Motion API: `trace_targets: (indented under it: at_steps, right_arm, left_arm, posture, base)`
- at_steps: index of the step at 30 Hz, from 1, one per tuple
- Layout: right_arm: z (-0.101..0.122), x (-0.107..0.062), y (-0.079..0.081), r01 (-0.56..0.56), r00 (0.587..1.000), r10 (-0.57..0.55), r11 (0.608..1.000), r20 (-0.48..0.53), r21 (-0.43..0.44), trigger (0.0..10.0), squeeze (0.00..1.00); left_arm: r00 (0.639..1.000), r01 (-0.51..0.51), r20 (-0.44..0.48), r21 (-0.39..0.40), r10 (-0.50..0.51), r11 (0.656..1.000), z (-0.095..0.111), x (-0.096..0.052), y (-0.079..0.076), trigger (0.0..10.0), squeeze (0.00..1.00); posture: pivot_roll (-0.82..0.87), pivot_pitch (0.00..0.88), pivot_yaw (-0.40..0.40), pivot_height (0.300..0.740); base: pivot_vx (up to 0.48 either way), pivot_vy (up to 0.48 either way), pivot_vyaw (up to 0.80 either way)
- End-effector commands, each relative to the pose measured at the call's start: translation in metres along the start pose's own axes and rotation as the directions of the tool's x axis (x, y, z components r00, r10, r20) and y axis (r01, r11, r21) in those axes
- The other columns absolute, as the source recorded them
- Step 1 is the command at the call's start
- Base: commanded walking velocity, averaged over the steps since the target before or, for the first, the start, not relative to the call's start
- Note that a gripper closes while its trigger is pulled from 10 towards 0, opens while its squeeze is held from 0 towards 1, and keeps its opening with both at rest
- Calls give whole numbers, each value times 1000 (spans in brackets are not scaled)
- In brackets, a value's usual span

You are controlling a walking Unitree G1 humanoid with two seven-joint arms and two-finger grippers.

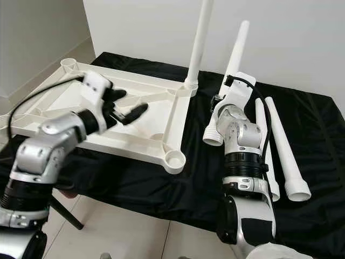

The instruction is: Building children table

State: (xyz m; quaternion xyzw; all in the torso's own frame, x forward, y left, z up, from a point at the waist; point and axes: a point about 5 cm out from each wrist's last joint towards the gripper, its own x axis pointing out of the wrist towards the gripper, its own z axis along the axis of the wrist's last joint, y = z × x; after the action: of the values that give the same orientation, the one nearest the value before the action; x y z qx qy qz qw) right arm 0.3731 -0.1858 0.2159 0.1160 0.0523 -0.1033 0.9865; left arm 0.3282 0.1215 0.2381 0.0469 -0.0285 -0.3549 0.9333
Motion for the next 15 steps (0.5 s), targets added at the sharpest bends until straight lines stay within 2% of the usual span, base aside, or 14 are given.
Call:
trace_targets:
  at_steps: [1, 5, 9, 14, 15]
  right_arm:
    - [4, -4, 3, -85, 989, 87, 996, 116, -20, 10000, 0]
    - [5, -7, 5, -111, 981, 118, 992, 156, -53, 10000, 0]
    - [13, -15, 11, -237, 928, 245, 969, 280, -65, 10000, 0]
    - [17, -20, 13, -308, 889, 311, 949, 336, -65, 10000, 0]
    - [19, -22, 16, -343, 868, 346, 936, 357, -72, 10000, 0]
  left_arm:
    - [1000, -8, 27, -8, 9, 1000, 6, 2, 10, 10000, 0]
    - [999, -15, 36, -19, 15, 1000, 7, 3, 13, 10000, 0]
    - [997, -7, 70, -94, 14, 996, 8, 7, 15, 10000, 0]
    - [995, 21, 96, -147, -7, 989, 11, 10, 13, 10000, 0]
    - [993, 44, 117, -177, -23, 983, 13, 13, 11, 10000, 0]
  posture:
    - [4, 0, -66, 740]
    - [4, 0, -66, 740]
    - [-1, 0, -71, 740]
    - [-1, 0, -72, 740]
    - [0, 0, -70, 740]
  base:
    - [0, 0, 0]
    - [0, 0, 0]
    - [0, 0, 0]
    - [0, 0, 0]
    - [0, 0, 0]
